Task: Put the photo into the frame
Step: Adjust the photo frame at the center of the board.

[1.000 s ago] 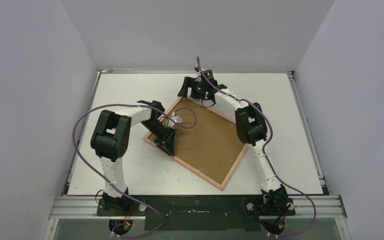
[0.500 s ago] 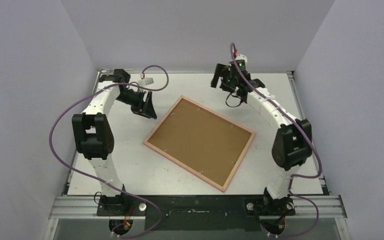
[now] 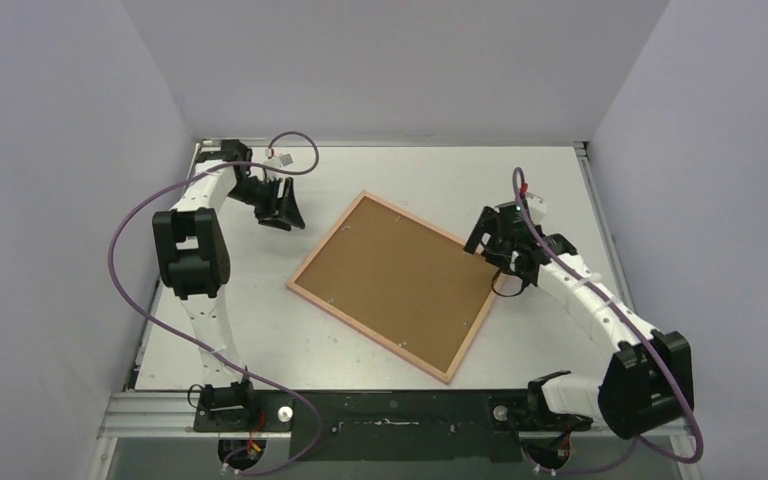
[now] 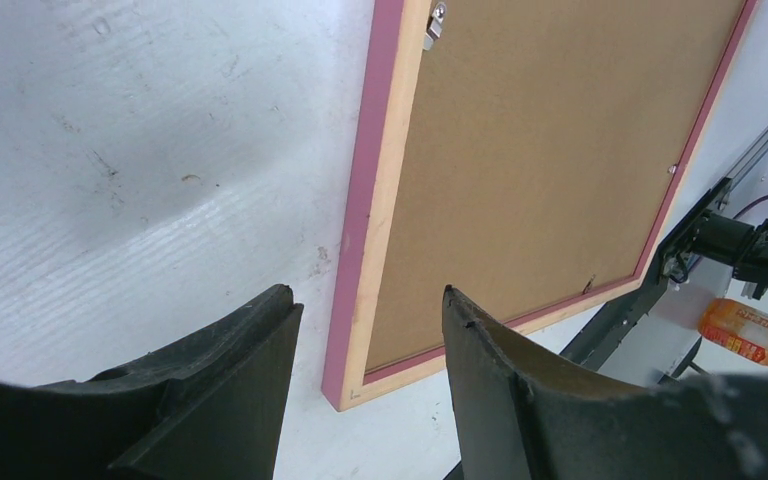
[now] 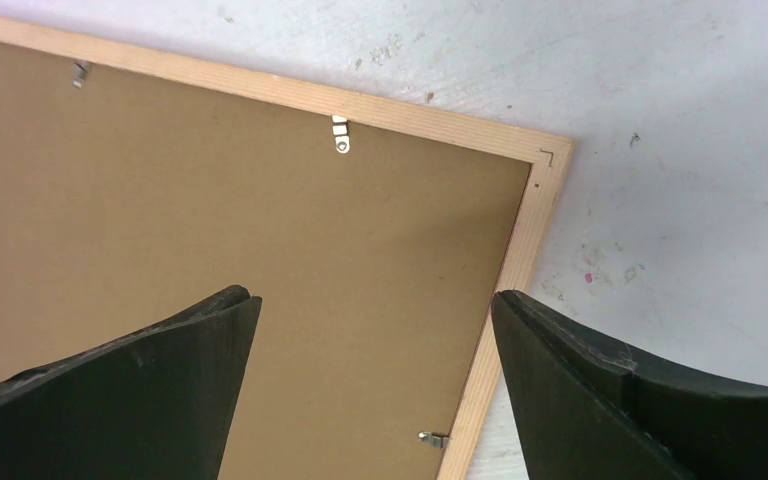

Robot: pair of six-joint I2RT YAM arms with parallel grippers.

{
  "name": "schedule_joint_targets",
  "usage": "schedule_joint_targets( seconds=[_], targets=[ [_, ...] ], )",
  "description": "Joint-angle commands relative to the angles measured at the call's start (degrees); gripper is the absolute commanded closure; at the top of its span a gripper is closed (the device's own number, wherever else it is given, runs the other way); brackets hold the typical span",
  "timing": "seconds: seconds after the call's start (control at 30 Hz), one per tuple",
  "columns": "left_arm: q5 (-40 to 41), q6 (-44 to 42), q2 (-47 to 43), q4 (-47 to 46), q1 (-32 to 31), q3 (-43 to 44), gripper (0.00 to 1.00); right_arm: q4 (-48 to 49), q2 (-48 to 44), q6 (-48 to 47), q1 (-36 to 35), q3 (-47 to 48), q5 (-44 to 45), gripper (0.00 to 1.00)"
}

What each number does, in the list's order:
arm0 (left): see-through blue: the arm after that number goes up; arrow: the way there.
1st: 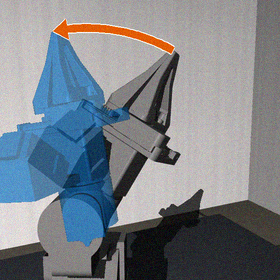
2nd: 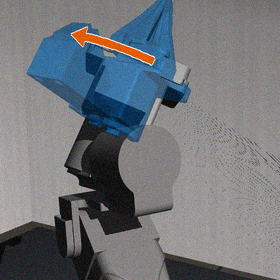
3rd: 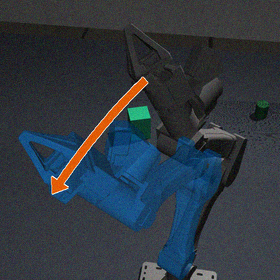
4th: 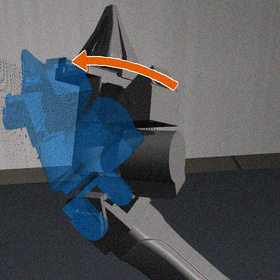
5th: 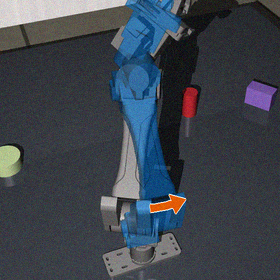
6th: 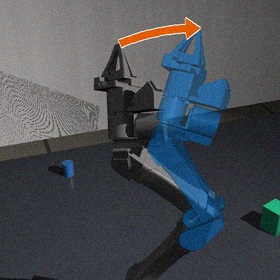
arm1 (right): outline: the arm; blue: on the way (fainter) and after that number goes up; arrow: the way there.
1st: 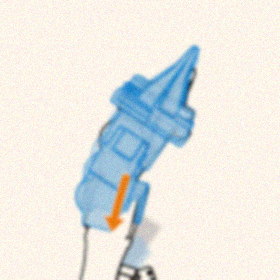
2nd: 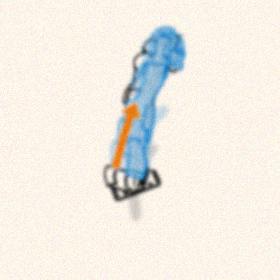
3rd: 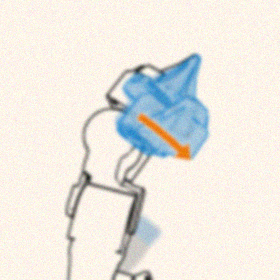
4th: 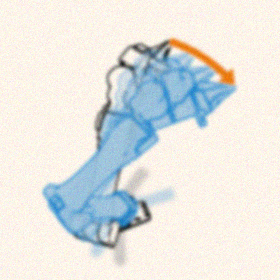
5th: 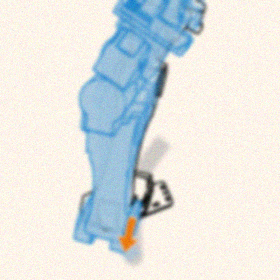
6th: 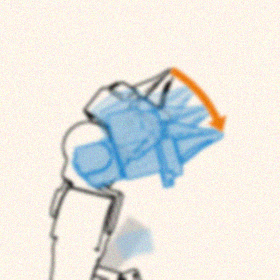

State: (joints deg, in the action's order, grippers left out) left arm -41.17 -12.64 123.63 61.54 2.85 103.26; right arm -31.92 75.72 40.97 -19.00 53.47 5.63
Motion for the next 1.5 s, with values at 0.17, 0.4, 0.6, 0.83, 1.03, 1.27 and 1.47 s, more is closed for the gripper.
schedule_joint_targets(
  seconds=[0.17, 0.4, 0.6, 0.83, 1.03, 1.27, 1.47],
  targets=[
    [-1.71, 3.05, 1.25, -7.01, 0.44, -0.43, 0.50, 2.51, -9.88, 6.23, 1.57, -9.73, -3.96, 0.10],
    [-2.07, 3.49, 1.57, -10.71, -2.28, -7.23, 0.61, 4.35, -12.93, 8.43, 2.53, -15.98, -7.91, 0.10],
    [-2.27, 4.01, 1.11, -13.37, -4.35, -11.39, 0.71, 8.60, -13.47, 10.00, 3.54, -20.43, -11.04, 0.10],
    [-2.53, 3.65, -0.28, -15.28, -4.44, -16.82, 0.83, 16.80, -9.29, 8.90, 6.37, -22.79, -16.00, 0.10],
    [-3.00, 2.80, -3.93, -16.13, -4.76, -22.90, 0.87, 21.58, -3.62, 6.85, 9.89, -19.80, -20.11, 0.10],
    [-3.40, 1.27, -8.59, -15.08, -5.48, -29.47, 0.88, 21.18, 5.89, 2.69, 10.98, -10.32, -22.69, 0.10],
    [-6.19, 0.72, -10.95, -13.11, -6.09, -32.99, 0.87, 13.07, 8.44, -2.30, 12.05, -1.74, -16.27, 0.10]
  ],
)
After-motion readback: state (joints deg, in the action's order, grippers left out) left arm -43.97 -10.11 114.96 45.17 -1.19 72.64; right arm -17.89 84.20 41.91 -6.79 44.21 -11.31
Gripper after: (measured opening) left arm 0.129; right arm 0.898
